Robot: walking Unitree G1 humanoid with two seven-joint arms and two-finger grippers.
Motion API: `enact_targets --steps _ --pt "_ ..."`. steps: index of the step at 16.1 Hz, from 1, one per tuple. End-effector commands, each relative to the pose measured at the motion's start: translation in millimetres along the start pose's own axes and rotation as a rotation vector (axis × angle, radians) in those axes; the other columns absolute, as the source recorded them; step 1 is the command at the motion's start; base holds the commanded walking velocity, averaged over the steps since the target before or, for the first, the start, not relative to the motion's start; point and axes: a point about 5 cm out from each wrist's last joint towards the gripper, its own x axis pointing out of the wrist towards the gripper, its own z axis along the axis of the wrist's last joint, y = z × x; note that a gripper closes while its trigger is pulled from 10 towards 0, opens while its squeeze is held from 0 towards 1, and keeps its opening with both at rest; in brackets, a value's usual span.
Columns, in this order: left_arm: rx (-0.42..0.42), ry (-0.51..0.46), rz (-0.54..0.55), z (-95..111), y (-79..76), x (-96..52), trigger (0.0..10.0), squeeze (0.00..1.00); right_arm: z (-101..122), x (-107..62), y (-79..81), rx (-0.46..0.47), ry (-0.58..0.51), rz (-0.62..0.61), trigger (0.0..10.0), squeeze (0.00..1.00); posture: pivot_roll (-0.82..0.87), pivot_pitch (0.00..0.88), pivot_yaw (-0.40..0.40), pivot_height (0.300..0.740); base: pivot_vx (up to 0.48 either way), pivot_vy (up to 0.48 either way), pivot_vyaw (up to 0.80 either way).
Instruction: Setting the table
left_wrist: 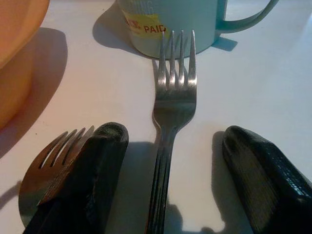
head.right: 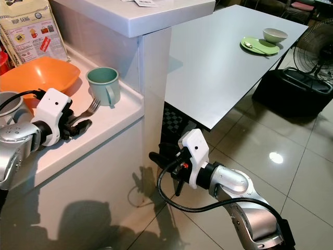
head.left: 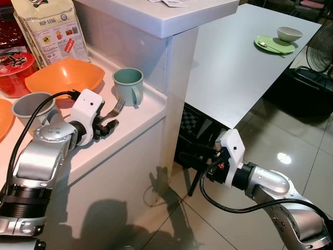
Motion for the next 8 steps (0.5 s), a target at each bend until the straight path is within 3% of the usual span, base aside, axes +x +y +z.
enact_targets --steps 1,2,4,5,8 --pt "-0.012 0.063 -0.042 -11.4 -3.4 2.2 10.0 0.0 -0.2 -1.3 0.5 -0.008 0.014 0.021 10.0 0.0 0.06 0.0 -0.052 0.74 0.0 0.0 0.0" --pt "-0.019 0.071 -0.054 -12.9 -4.0 2.1 6.2 0.0 -2.8 -1.9 -1.2 -0.008 0.02 0.021 10.0 0.0 0.06 0.0 -0.052 0.74 0.0 0.0 0.0" --pt "-0.039 0.081 -0.064 -14.6 -5.2 2.0 1.3 0.0 -6.1 -2.6 -3.6 -0.004 0.028 0.02 10.0 0.0 0.06 0.0 -0.052 0.74 0.0 0.0 0.0" --pt "-0.044 0.092 -0.068 -16.3 -5.7 1.9 0.0 0.0 -6.5 -3.0 -3.6 -0.003 0.03 0.021 10.0 0.0 0.06 0.0 -0.05 0.74 0.0 0.0 0.0" --pt "-0.066 0.105 -0.095 -18.1 -8.0 1.4 0.0 0.0 -6.9 -4.3 -4.2 -0.003 0.033 0.026 10.0 0.0 0.06 0.0 -0.05 0.74 0.0 0.0 0.0"
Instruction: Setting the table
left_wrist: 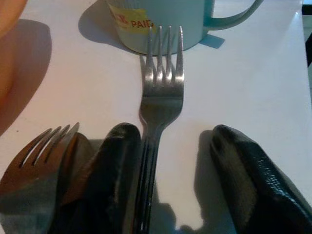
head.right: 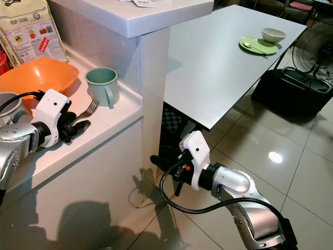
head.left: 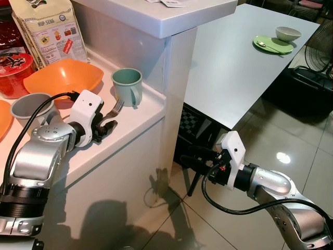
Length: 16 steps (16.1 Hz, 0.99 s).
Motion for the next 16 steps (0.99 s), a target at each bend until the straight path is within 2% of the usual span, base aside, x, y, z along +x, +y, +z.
enact_targets --steps 1,10,16 --pt "-0.029 0.08 -0.058 -15.8 -7.5 3.1 0.0 0.0 -2.6 -2.3 -1.5 -0.001 0.011 0.003 10.0 0.0 0.06 0.0 -0.048 0.74 0.0 0.0 0.0" --pt "-0.031 0.071 -0.076 -14.0 -12.4 2.3 0.0 0.0 -9.4 -3.5 -3.8 -0.003 0.02 -0.006 10.0 0.0 0.06 0.0 -0.047 0.74 0.0 0.0 0.0" --pt "-0.055 0.015 -0.088 -4.4 -16.2 -5.6 0.0 0.0 -7.5 0.5 -5.4 -0.018 0.001 -0.016 10.0 0.0 0.08 0.0 -0.043 0.74 0.0 0.0 0.0"
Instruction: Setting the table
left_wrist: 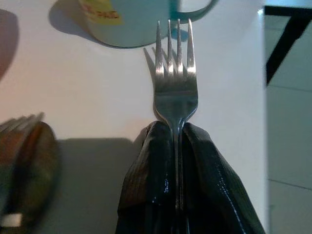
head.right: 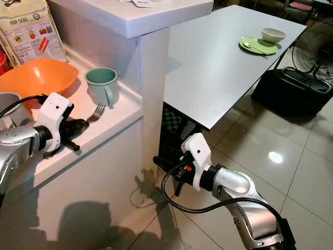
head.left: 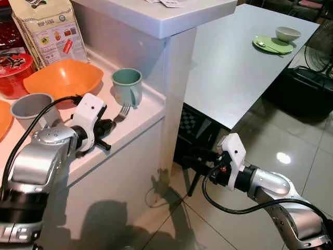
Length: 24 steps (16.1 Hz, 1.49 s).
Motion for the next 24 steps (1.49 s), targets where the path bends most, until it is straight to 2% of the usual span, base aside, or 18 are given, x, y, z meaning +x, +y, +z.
enact_targets --steps 1,5,7,8,10,11,12,16,19,20,24 --pt "-0.032 -0.004 -0.033 -0.4 -6.5 -2.7 0.0 0.0 4.0 1.4 0.7 -0.011 -0.017 0.0 10.0 0.0 0.08 0.0 -0.041 0.74 0.0 0.0 0.0" --pt "-0.081 -0.07 -0.094 5.0 -29.7 -17.9 0.0 0.0 11.9 1.2 6.2 -0.007 -0.042 -0.019 10.0 0.0 0.05 0.0 -0.024 0.74 0.0 0.0 0.0" --pt "-0.096 -0.115 -0.107 6.6 -40.8 -28.8 0.0 0.0 20.9 -3.7 8.9 0.012 -0.091 -0.042 10.0 0.0 0.06 0.0 -0.032 0.74 0.0 0.0 0.0" --pt "-0.101 -0.154 -0.084 8.2 -42.3 -32.5 0.0 0.0 24.7 -5.7 9.6 0.031 -0.113 -0.048 10.0 0.0 0.07 0.0 -0.034 0.74 0.0 0.0 0.0" --pt "-0.103 -0.305 -0.053 15.1 -50.7 -43.2 0.0 0.0 33.6 -7.3 12.2 0.041 -0.143 -0.045 10.0 0.0 0.07 0.0 -0.041 0.74 0.0 0.0 0.0" --pt "-0.098 -0.37 -0.033 17.6 -54.4 -47.2 0.7 0.0 36.7 -6.6 13.0 0.044 -0.15 -0.047 10.0 0.0 0.06 0.0 -0.041 0.74 0.0 0.0 0.0" --pt "-0.106 -0.386 -0.021 16.5 -59.2 -47.8 10.0 0.0 40.1 -5.6 13.8 0.042 -0.159 -0.051 10.0 0.0 0.06 0.0 -0.044 0.74 0.0 0.0 0.0" --pt "-0.054 -0.405 0.05 13.6 -68.1 -40.9 10.0 0.0 38.5 -0.6 15.5 0.076 -0.183 -0.08 10.0 0.0 0.08 0.0 -0.049 0.74 0.0 0.0 0.0" --pt "-0.035 -0.431 0.07 19.2 -71.5 -33.9 10.0 0.0 34.5 0.5 5.9 0.082 -0.196 -0.183 10.0 0.0 0.07 0.0 -0.044 0.74 0.0 -0.355 0.0" --pt "-0.017 -0.428 0.086 19.0 -72.0 -26.6 10.0 0.0 32.9 0.4 2.0 0.083 -0.205 -0.241 10.0 0.0 0.06 0.0 -0.038 0.74 0.0 -0.409 0.0" --pt "0.005 -0.424 0.126 17.3 -74.6 -15.7 10.0 0.0 27.1 -0.9 -5.7 0.094 -0.22 -0.334 10.0 0.0 0.07 0.0 -0.036 0.74 0.0 -0.408 0.0"
